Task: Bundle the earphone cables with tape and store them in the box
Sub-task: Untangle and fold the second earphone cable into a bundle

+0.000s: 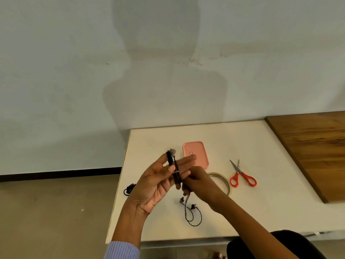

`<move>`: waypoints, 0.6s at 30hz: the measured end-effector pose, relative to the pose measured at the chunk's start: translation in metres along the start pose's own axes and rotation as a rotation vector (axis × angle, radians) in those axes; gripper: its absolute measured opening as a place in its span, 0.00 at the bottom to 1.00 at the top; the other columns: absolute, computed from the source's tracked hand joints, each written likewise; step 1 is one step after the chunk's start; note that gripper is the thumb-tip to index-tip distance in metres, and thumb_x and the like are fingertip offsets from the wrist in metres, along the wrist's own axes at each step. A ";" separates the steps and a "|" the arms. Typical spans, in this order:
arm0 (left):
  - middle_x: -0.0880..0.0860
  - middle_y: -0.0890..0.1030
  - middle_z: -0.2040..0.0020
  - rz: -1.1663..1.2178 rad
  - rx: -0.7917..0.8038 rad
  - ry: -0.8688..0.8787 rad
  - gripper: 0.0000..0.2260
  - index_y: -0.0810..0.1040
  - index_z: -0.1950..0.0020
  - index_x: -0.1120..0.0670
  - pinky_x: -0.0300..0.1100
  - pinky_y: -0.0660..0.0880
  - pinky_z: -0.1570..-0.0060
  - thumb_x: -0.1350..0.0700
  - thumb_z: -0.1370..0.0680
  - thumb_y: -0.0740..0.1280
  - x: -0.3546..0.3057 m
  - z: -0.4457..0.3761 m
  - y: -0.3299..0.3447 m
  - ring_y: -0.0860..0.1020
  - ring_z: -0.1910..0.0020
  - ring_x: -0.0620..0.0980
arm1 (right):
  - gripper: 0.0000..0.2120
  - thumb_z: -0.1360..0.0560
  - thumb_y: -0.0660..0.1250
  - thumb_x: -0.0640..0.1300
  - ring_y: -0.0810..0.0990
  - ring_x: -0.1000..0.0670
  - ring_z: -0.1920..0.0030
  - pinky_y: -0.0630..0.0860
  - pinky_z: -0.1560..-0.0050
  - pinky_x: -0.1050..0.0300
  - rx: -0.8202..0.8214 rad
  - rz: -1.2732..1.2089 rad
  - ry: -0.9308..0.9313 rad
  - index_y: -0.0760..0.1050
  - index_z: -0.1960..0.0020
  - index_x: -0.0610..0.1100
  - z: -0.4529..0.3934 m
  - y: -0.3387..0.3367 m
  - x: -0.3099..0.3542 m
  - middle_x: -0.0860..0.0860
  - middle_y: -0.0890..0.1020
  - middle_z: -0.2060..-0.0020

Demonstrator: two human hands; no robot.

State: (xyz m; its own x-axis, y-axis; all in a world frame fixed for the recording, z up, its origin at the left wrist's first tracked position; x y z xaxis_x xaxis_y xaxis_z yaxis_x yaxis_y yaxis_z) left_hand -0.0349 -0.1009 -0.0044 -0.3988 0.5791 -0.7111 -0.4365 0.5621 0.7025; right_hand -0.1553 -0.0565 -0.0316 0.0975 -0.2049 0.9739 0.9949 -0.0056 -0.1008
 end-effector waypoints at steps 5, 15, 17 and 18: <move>0.65 0.79 0.40 -0.258 -0.282 0.044 0.23 0.57 0.26 0.59 0.46 0.74 0.38 0.69 0.21 0.56 0.004 -0.005 -0.014 0.77 0.38 0.58 | 0.12 0.21 0.60 0.42 0.73 0.56 0.70 0.72 0.61 0.61 0.016 0.430 -0.096 0.76 0.62 0.47 -0.005 0.007 -0.005 0.56 0.77 0.71; 0.49 0.80 0.42 -0.901 -0.293 -0.422 0.33 0.47 0.23 0.50 0.38 0.71 0.41 0.63 0.21 0.62 0.020 0.011 -0.032 0.79 0.45 0.44 | 0.07 0.27 0.70 0.50 0.72 0.62 0.66 0.68 0.63 0.70 0.030 0.782 -0.245 0.83 0.51 0.51 -0.004 -0.020 -0.001 0.62 0.78 0.63; 0.52 0.81 0.42 -0.874 -0.220 -0.519 0.33 0.48 0.23 0.50 0.37 0.74 0.45 0.65 0.21 0.62 0.023 0.015 -0.030 0.80 0.44 0.45 | 0.06 0.28 0.71 0.47 0.73 0.62 0.65 0.68 0.63 0.71 0.029 0.723 -0.261 0.83 0.52 0.50 -0.005 -0.025 0.001 0.66 0.74 0.65; 0.53 0.81 0.41 -0.861 -0.165 -0.563 0.32 0.50 0.23 0.49 0.36 0.75 0.47 0.65 0.21 0.62 0.025 0.016 -0.027 0.80 0.43 0.46 | 0.06 0.29 0.72 0.47 0.74 0.61 0.64 0.69 0.63 0.70 0.014 0.679 -0.267 0.83 0.52 0.49 -0.006 -0.028 0.000 0.66 0.75 0.66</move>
State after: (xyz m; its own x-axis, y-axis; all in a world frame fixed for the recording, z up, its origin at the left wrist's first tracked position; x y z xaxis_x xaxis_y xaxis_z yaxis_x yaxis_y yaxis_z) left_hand -0.0203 -0.0923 -0.0404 0.5154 0.2361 -0.8238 -0.5167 0.8525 -0.0789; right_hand -0.1837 -0.0620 -0.0295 0.6945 0.0873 0.7141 0.7128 0.0510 -0.6995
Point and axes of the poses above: each hand's wrist, its own z-axis away from the middle knuckle, its own y-axis out of the palm, x = y × z, the point moved 3 cm from there along -z, towards the middle knuckle
